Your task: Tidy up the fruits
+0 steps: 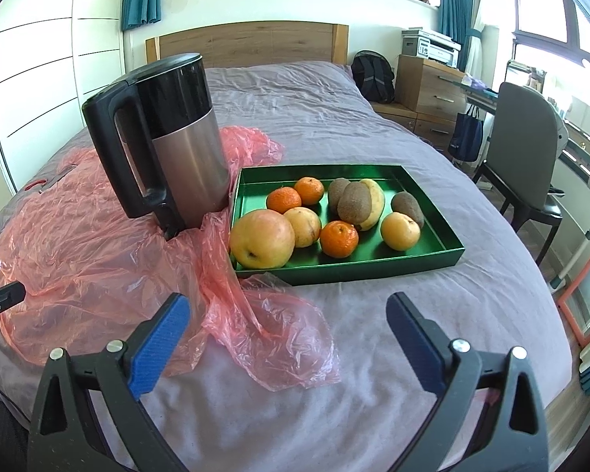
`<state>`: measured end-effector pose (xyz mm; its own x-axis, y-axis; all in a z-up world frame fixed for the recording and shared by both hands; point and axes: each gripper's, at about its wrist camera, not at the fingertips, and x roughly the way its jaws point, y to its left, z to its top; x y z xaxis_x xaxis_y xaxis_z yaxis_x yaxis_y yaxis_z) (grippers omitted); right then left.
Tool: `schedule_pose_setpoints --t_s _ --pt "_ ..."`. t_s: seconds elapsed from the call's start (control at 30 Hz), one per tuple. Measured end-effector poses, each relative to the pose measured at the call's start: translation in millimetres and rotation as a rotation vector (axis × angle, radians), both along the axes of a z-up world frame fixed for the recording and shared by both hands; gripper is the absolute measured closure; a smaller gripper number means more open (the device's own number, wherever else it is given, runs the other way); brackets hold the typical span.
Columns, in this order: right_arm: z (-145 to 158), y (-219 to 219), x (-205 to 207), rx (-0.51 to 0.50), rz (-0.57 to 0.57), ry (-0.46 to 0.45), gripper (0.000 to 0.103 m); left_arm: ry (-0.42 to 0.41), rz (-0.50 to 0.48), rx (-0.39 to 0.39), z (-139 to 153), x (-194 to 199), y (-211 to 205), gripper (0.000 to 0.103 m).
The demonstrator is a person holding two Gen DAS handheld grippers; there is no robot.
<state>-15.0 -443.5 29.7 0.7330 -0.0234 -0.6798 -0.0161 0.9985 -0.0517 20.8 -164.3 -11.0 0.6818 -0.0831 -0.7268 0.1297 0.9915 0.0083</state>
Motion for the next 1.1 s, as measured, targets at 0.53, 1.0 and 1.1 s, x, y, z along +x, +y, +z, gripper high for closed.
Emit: schedule_pose_setpoints --t_s 0.53,1.0,1.1 --pt "-5 6 13 -0.009 0.009 -0.007 0.0 0.005 -0.001 0.005 -1 6 -2 0.007" --pt "2 1 18 -0.018 -0.001 -0.027 0.0 -0.042 -0.03 0.006 10 18 -19 0.007" --pt "1 -1 19 -0.021 -0.008 -0.025 0.0 -0.042 -0.037 0.005 11 20 -22 0.007"
